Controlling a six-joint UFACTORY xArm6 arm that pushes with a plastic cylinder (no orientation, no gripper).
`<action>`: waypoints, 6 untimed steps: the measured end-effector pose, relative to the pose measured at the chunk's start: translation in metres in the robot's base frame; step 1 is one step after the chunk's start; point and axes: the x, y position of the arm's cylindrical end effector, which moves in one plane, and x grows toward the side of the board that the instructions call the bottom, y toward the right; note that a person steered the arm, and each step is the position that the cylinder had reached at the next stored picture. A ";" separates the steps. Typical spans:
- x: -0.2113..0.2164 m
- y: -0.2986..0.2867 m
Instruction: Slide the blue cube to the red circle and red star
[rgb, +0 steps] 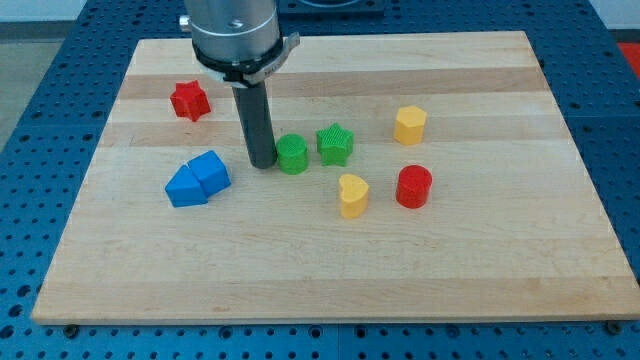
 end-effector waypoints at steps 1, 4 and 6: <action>0.000 0.018; 0.061 0.028; 0.102 0.088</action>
